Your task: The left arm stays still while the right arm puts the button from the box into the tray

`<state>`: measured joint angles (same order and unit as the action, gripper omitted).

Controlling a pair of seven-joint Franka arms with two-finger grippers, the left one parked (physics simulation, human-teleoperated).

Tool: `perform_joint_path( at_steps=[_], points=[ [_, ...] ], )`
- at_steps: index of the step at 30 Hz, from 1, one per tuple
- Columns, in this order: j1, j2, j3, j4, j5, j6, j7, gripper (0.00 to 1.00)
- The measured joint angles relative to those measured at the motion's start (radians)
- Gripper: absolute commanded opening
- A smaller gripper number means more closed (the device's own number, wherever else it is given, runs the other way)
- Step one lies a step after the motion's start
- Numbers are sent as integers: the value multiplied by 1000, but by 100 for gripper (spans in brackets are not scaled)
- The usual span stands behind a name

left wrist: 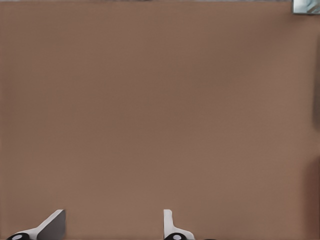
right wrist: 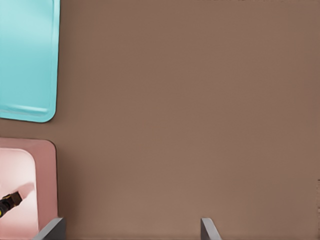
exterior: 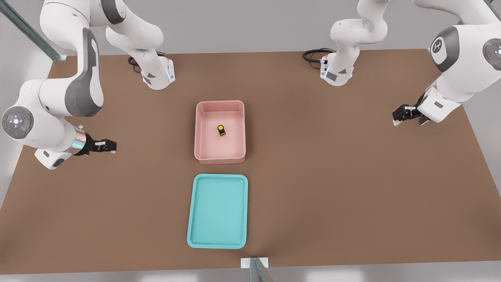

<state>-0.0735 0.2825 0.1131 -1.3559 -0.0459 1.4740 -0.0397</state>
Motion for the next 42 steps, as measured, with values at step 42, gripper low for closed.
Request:
perform_joint_path(
  at_steps=[42],
  points=[
    [829,88,-66,-795,62,886,451,100]
  ],
)
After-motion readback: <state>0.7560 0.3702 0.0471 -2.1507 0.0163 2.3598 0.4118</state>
